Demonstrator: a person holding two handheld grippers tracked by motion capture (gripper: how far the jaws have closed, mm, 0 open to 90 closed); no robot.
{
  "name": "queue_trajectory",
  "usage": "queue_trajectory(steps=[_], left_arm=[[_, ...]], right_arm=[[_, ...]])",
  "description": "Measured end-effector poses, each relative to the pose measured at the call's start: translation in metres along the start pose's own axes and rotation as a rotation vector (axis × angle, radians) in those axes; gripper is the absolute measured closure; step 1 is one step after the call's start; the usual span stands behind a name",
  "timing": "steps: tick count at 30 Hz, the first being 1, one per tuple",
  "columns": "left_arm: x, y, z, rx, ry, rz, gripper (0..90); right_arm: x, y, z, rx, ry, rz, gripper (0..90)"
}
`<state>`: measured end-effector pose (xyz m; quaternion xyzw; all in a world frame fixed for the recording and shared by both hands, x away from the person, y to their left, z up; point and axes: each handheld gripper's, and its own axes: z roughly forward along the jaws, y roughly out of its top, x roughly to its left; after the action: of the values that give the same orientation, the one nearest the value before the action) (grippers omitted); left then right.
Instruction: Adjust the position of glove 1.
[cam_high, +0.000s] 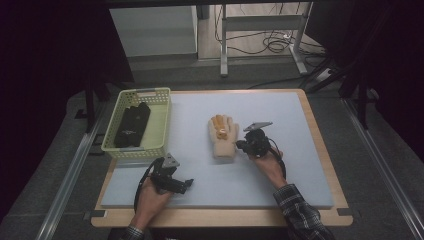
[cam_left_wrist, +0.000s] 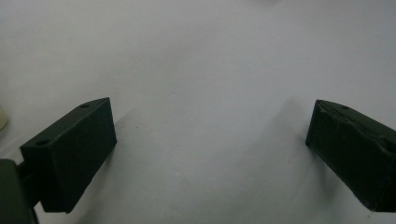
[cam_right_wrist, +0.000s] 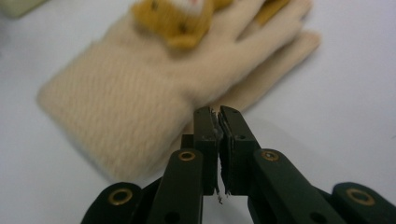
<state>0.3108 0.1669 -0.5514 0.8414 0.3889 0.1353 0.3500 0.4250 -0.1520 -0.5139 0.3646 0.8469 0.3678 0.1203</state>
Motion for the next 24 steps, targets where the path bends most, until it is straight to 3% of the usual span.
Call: queue_trajectory(steps=[6, 18, 21, 24], left_arm=[[0.000, 0.000, 0.000, 0.000, 0.000, 0.000, 1.9], [0.000, 0.000, 0.000, 0.001, 0.000, 0.001, 2.0], [0.000, 0.000, 0.000, 0.000, 0.000, 0.001, 2.0], [0.000, 0.000, 0.000, 0.000, 0.000, 0.000, 2.0]], right_arm=[[0.015, -0.010, 0.011, 0.005, 0.045, -0.018, 84.4], [0.050, 0.003, 0.034, 0.000, 0.116, -0.068, 81.5], [0.051, 0.007, 0.031, 0.003, 0.118, -0.088, 77.9], [0.041, 0.011, 0.016, -0.024, 0.098, -0.075, 77.6]])
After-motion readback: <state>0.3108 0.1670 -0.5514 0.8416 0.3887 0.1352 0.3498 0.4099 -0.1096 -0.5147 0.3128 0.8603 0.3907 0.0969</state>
